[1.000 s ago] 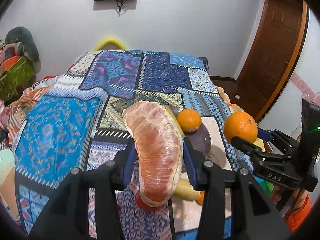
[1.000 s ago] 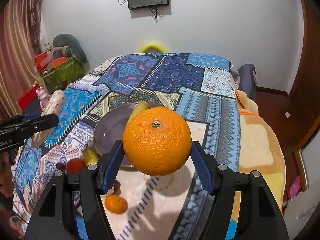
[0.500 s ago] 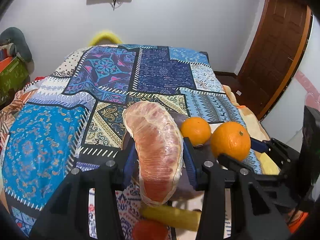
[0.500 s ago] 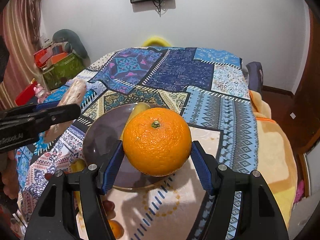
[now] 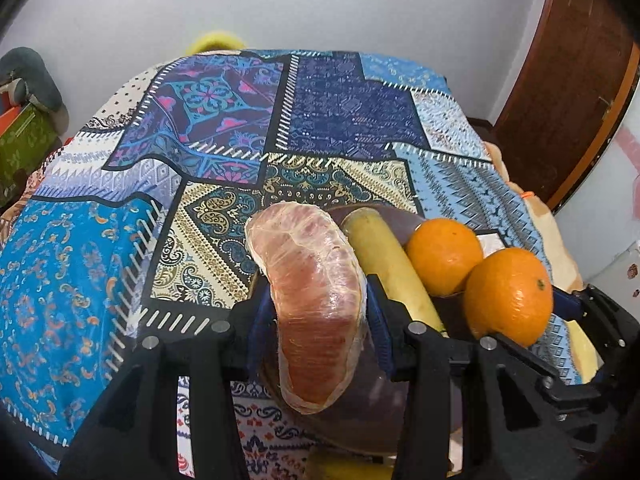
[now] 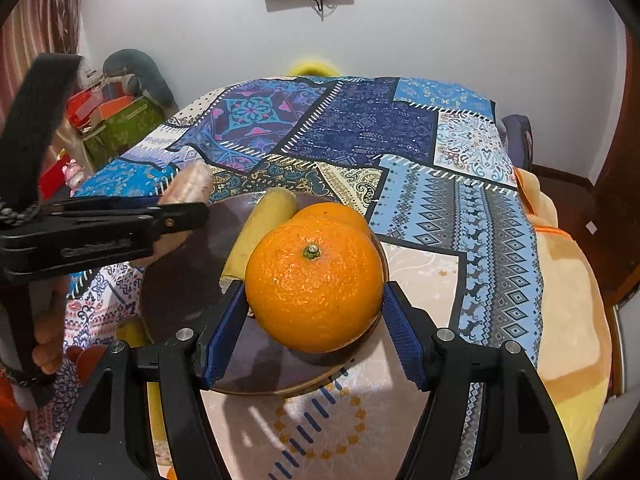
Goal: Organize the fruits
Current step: 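Carry both onto the dark plate and open both tools to release, then grasp the red tomato with the left tool while the right tool grasps a yellow cylinder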
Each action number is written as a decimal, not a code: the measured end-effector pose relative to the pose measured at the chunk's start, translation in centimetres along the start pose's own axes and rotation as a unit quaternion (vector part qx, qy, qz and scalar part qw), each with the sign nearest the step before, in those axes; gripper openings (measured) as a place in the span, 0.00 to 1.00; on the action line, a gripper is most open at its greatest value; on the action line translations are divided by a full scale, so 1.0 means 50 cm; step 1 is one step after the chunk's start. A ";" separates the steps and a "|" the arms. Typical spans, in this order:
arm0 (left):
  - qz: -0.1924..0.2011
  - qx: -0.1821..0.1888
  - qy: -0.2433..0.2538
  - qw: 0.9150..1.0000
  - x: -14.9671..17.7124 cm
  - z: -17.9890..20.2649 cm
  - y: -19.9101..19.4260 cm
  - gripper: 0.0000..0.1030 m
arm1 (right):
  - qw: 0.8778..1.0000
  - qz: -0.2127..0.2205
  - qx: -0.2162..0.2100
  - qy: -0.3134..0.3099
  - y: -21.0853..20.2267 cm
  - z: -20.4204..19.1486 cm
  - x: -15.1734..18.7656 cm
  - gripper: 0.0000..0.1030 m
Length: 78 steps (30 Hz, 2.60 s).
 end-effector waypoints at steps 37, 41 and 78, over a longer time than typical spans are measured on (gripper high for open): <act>0.059 -0.032 0.008 0.998 0.121 -0.066 -0.297 0.60 | 0.999 0.007 -0.009 -0.039 -0.134 -0.088 0.016 0.64; 0.042 -0.035 0.004 0.998 0.167 -0.084 -0.300 0.60 | 0.998 0.001 -0.013 -0.056 -0.139 -0.118 0.034 0.64; -0.041 0.037 0.003 0.998 0.279 -0.034 -0.160 0.45 | 0.991 -0.064 -0.111 -0.041 -0.063 -0.176 0.105 0.34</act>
Point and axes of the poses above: each gripper's, at about its wrist camera, not at the fingertips, and y roughly the way its jaws point, z to its right, x to its underside, the point moved 5 cm from there along y, roughly the way its jaws point, and after that the axes turned 6 degrees about -y, right-handed, at the moved point
